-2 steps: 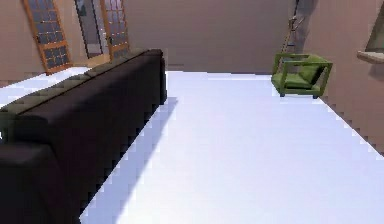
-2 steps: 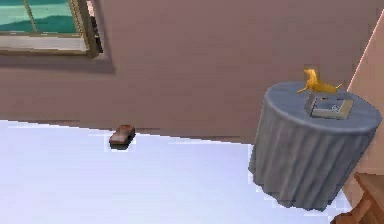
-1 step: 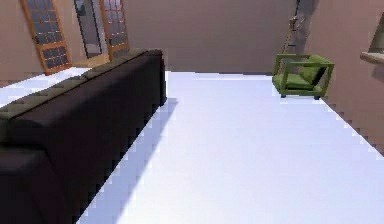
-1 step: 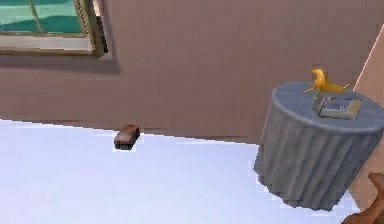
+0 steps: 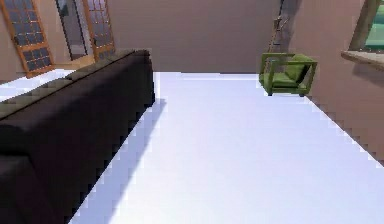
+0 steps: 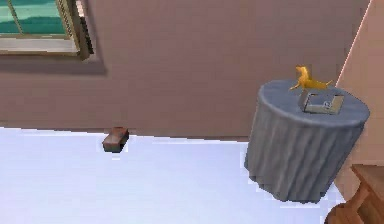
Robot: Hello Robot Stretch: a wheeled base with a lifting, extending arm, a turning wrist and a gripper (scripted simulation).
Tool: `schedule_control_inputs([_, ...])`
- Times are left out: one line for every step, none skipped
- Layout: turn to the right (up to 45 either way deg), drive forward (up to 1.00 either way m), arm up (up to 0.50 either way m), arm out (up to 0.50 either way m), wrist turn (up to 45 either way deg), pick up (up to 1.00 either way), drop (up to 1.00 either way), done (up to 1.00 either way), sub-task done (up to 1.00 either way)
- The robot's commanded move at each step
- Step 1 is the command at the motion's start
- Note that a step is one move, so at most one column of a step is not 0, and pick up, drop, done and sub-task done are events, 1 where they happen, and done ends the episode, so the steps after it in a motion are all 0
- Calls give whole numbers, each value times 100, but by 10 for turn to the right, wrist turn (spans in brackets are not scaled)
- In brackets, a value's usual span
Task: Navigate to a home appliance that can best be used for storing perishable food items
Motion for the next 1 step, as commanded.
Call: schedule_control_inputs([0, 100, 0, 0, 0, 0, 0, 0, 0])
